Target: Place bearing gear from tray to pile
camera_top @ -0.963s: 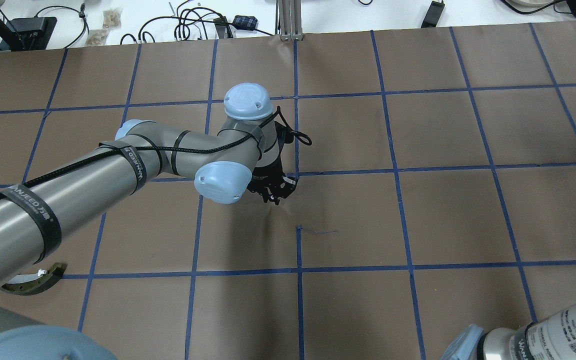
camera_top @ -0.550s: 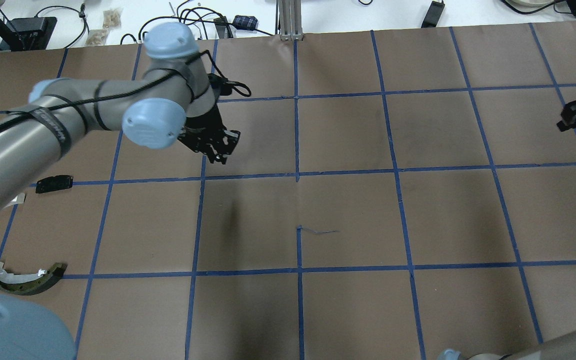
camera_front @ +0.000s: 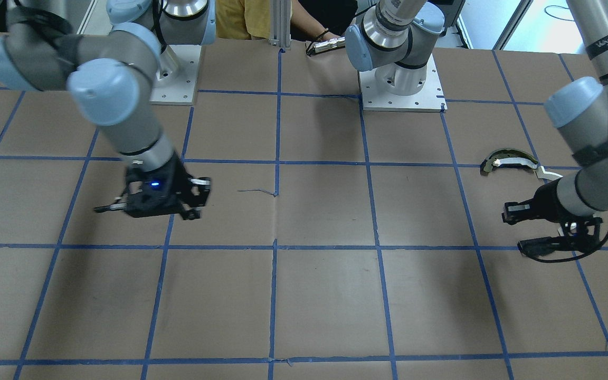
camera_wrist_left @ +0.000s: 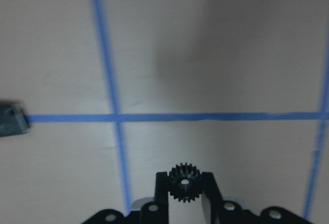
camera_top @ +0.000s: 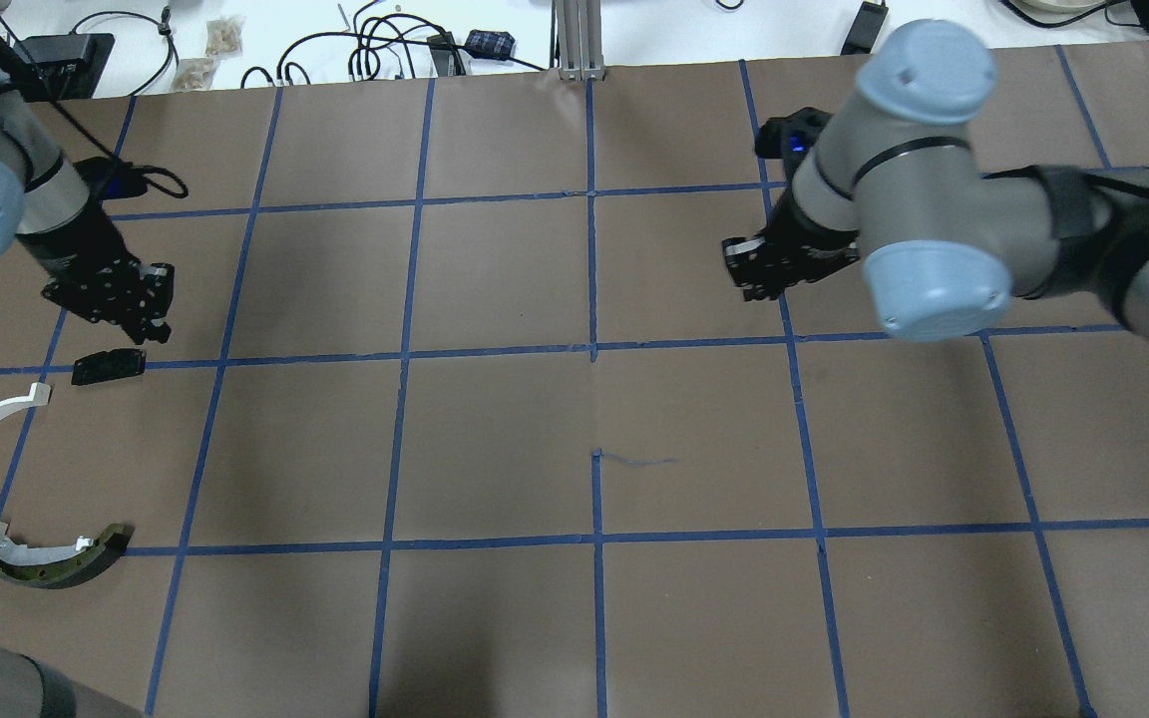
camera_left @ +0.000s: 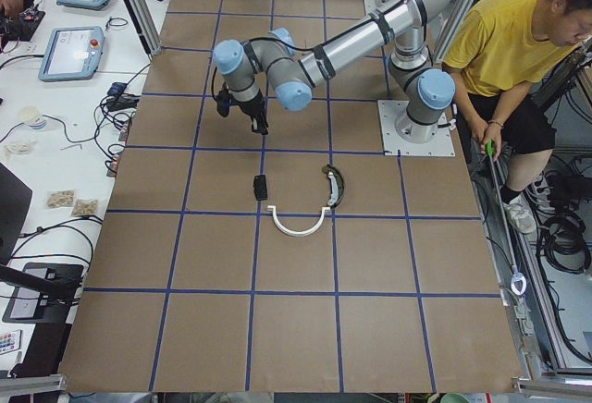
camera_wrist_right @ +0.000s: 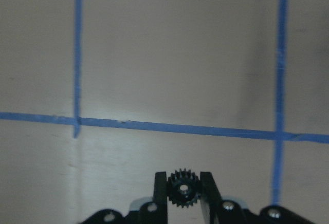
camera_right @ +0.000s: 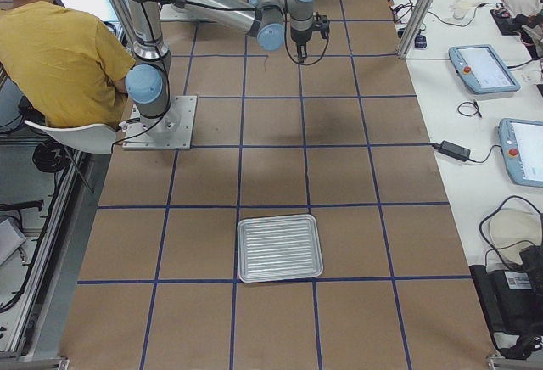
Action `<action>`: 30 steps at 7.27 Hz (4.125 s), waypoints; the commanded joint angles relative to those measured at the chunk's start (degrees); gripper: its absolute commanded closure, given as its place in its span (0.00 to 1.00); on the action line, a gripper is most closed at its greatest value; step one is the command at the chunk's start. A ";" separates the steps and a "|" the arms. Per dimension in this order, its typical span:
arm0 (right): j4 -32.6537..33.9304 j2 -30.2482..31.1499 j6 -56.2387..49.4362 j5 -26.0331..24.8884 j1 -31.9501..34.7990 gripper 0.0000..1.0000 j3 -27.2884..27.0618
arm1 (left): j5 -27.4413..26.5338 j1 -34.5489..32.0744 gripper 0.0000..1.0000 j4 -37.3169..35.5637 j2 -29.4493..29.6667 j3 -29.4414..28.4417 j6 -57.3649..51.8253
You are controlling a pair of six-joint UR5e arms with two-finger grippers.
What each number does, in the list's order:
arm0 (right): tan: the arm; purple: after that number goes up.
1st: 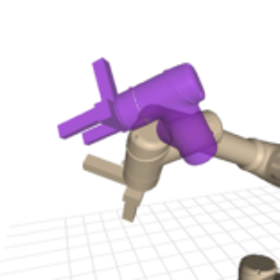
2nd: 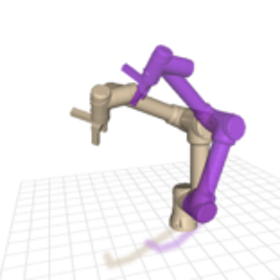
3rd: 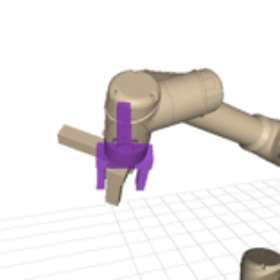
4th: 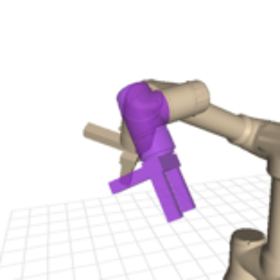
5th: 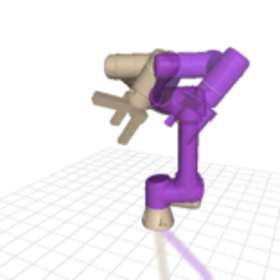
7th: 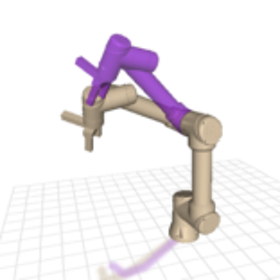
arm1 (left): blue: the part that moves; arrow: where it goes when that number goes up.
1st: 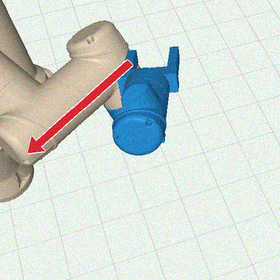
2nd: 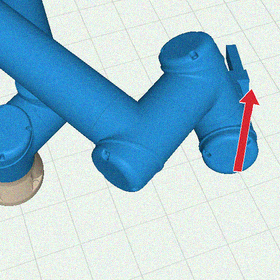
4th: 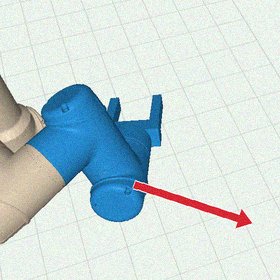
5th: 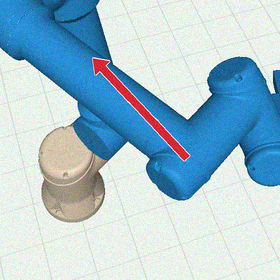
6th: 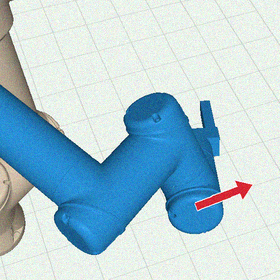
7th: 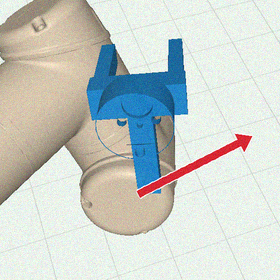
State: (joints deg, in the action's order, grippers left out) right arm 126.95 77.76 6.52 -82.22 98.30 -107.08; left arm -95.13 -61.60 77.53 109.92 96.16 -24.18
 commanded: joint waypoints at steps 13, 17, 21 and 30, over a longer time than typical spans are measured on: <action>-32.46 9.86 -3.71 -2.58 -6.63 0.00 20.32 | -2.11 6.28 0.00 -2.91 3.21 -0.24 -3.08; -38.00 8.64 -6.76 -7.86 -6.63 0.00 23.15 | 8.38 -16.22 0.00 -4.92 0.47 -3.36 8.86; -37.48 11.00 -7.92 -7.07 -7.07 0.00 21.92 | 7.85 -37.85 0.00 -17.37 2.75 2.42 25.66; -37.13 12.24 -15.04 -7.34 -9.62 0.00 21.39 | 7.68 -43.87 0.07 -19.88 8.02 7.11 25.77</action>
State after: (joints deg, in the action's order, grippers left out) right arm 89.56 90.10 -8.38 -90.04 89.07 -85.68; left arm -87.44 -105.12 57.63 117.20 103.07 1.39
